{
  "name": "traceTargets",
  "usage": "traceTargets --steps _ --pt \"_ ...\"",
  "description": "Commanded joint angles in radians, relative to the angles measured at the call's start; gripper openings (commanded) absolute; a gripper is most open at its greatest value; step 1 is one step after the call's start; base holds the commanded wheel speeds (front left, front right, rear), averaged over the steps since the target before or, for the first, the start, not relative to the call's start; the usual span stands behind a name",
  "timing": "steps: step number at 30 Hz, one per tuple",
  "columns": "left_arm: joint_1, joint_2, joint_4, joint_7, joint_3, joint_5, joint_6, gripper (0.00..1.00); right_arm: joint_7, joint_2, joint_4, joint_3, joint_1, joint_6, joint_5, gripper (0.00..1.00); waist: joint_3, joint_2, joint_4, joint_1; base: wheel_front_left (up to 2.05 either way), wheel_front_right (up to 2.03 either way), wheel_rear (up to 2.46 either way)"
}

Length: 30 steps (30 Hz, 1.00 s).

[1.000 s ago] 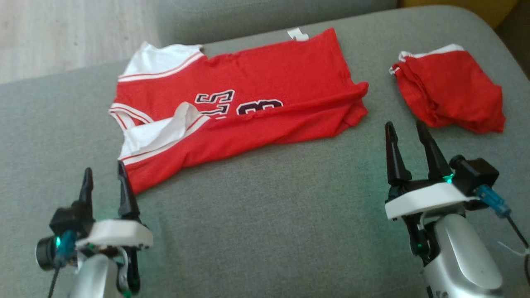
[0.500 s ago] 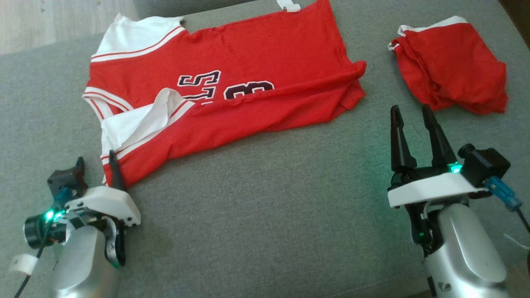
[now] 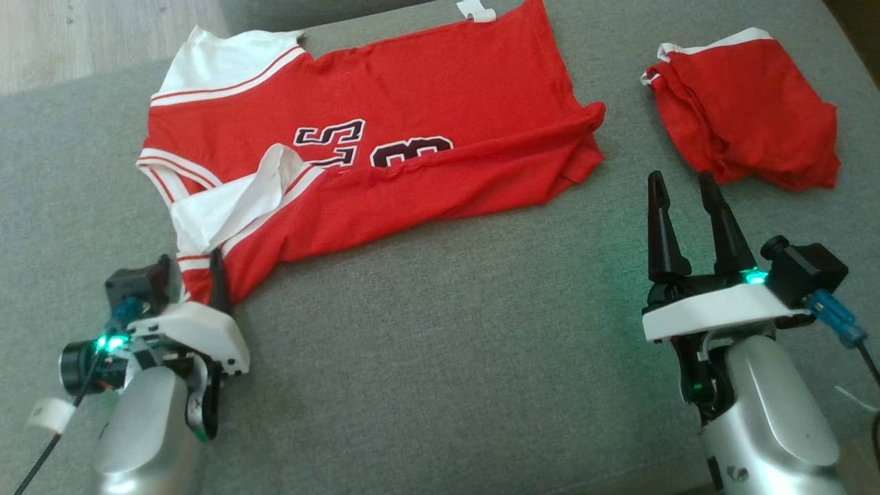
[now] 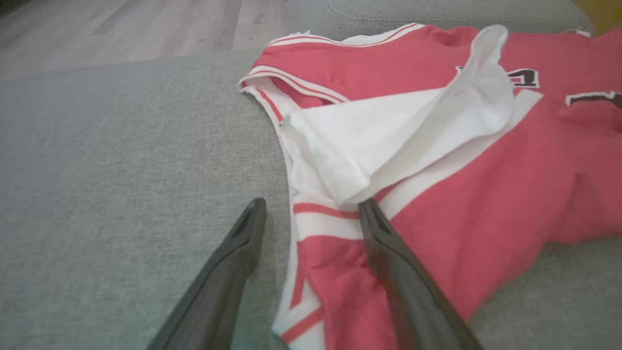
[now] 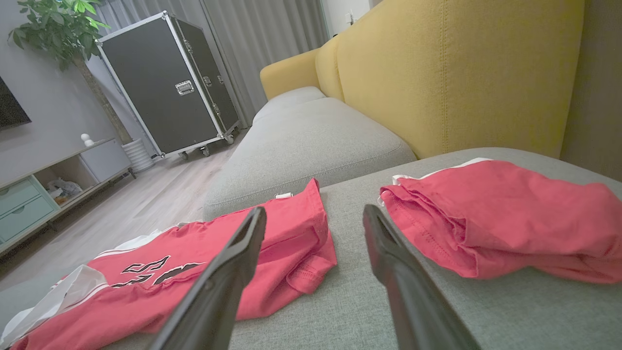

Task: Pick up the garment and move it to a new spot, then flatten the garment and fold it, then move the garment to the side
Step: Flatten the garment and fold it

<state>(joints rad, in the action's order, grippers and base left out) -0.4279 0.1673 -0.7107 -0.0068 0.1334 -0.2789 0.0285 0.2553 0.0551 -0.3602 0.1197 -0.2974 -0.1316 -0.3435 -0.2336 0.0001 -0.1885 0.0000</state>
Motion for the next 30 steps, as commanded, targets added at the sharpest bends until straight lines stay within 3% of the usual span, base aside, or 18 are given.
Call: traceTargets --steps 1,8,10,11,20,30 --pt "-0.005 0.013 0.023 0.019 -0.007 0.010 -0.009 1.00 0.006 -0.005 0.026 0.023 -0.032 0.001 -0.006 1.00 0.002 -0.0001 0.000 0.0000 0.00 0.00 0.00" --pt "0.014 0.029 0.030 0.116 0.020 0.018 -0.006 1.00 0.006 -0.005 0.026 0.029 -0.037 0.001 -0.022 1.00 0.004 -0.0001 -0.006 0.0000 0.00 0.00 0.00" --pt "0.020 0.034 0.029 0.134 0.021 0.011 -0.011 0.22 0.006 -0.005 0.025 0.030 -0.038 0.001 -0.024 1.00 0.005 -0.0001 -0.008 0.0000 0.00 0.00 0.00" --pt "0.023 0.036 0.031 0.139 0.023 0.010 -0.013 0.00 0.006 -0.005 0.024 0.030 -0.039 0.001 -0.025 1.00 0.005 -0.0001 -0.008 0.0000 0.00 0.00 0.00" --pt "0.025 0.039 0.120 0.048 0.002 -0.001 0.017 0.00 0.006 -0.005 -0.014 0.018 -0.053 0.001 -0.003 1.00 0.015 -0.0001 0.012 0.0000 0.00 0.00 0.00" --pt "-0.004 0.029 0.243 -0.158 0.012 0.020 0.024 0.00 -0.097 -0.005 -0.309 -0.028 -0.236 0.001 0.021 1.00 0.007 -0.0001 0.064 0.0000 0.00 0.00 0.00"
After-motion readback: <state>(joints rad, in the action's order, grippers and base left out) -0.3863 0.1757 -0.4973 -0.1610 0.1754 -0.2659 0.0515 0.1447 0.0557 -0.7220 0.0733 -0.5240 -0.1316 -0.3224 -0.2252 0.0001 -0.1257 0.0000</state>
